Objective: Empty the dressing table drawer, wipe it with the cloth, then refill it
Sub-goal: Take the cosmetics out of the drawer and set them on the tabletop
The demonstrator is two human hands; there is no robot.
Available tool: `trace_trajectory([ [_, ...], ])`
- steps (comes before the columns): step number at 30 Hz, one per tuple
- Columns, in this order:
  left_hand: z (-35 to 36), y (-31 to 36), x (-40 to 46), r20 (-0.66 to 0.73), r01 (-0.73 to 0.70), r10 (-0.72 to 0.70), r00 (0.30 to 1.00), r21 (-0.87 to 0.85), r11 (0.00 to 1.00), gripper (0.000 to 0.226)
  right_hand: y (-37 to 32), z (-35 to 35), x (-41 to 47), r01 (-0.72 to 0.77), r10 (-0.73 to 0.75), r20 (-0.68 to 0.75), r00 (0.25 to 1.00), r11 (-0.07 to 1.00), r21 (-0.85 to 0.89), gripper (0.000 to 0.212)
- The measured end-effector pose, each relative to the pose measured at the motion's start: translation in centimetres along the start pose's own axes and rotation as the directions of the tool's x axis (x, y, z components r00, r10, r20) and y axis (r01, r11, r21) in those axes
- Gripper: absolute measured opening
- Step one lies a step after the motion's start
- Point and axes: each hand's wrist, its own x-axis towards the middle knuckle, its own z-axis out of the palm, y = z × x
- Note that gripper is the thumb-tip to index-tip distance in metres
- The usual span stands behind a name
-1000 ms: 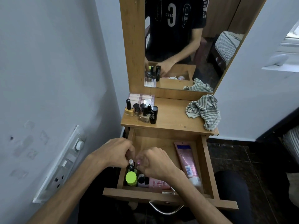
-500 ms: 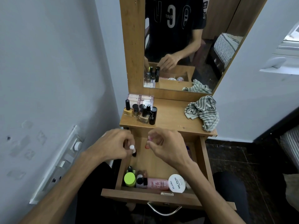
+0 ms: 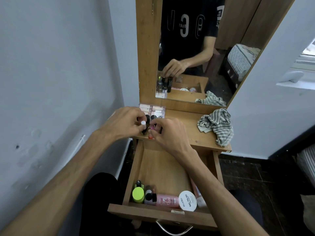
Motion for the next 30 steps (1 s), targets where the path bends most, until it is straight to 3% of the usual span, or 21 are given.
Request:
trace_trajectory([
  [11,0.8,0.1,-0.1,-0.068,-0.047,0.052,0.996,0.071,0.996,0.021,-0.6,0.9,0.9,0.004,-0.004,0.007,1.000,1.000,-0.024,0.020],
  [19,0.8,0.2,-1.3,-0.189,-0.017,0.025,0.982,0.041,0.999,0.035,0.0,0.2,-0.1,0.037,-0.037,0.009,0.999,0.999,-0.029,0.043],
  [24,0.6,1.2,-3.8,-0.263,-0.028,0.007,0.965,-0.076,0.997,0.016,0.1,-0.7,-2.4,0.056,-0.057,0.002,0.998,0.996,0.068,0.033],
  [27,1.1,3.0,-7.0,-0.043,-0.039,0.034,0.998,-0.124,0.992,0.012,0.3,-0.8,-6.1,0.018,-0.041,0.200,0.979,0.993,0.113,0.028],
  [30,1.7,3.8,-9.3,0.266,0.058,-0.024,0.964,-0.121,0.991,0.014,0.4,-0.1,-8.2,-0.018,-0.024,0.436,0.900,0.996,0.091,0.029],
])
